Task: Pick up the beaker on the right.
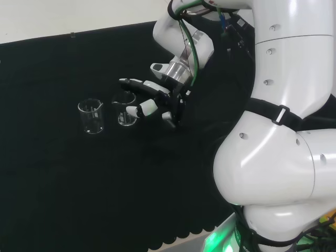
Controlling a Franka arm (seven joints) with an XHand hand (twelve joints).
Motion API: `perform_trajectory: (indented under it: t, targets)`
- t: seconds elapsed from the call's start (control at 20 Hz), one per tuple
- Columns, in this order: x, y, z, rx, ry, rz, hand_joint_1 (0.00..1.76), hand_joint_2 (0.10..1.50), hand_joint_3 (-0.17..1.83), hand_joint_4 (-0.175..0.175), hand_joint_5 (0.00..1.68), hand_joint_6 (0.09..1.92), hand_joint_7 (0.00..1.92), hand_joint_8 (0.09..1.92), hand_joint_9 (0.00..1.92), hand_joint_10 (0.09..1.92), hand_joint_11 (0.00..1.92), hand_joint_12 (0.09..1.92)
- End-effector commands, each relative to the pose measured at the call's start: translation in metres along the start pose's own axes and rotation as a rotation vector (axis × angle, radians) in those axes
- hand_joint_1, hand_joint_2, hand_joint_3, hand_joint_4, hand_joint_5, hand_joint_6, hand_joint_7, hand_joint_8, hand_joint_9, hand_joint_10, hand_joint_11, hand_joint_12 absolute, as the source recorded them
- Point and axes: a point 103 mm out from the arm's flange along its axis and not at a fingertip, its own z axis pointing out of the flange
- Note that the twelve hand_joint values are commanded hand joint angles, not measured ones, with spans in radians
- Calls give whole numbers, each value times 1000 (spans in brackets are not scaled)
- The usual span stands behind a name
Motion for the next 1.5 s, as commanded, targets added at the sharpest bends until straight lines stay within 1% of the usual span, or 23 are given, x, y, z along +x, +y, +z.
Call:
perform_trajectory:
  t: [0.05,0.3,0.55,0.7,1.05,1.5]
  targets:
    - [-2,2,5,-6,8,7,968,317,1151,-60,16,87,0,241,0,422,0,613]
    - [-5,1,9,-16,21,11,968,315,1140,-57,45,87,0,371,0,489,0,609]
    - [-9,1,14,-26,34,16,968,316,1136,-54,71,87,2,438,0,531,0,626]
    - [-10,2,13,-50,50,24,969,317,1134,-54,126,87,19,483,8,563,0,652]
    - [-13,4,16,-55,57,20,976,317,1123,-55,192,87,56,531,47,593,0,732]
    - [-12,9,17,-52,60,16,974,318,1112,-59,235,87,86,554,80,605,0,755]
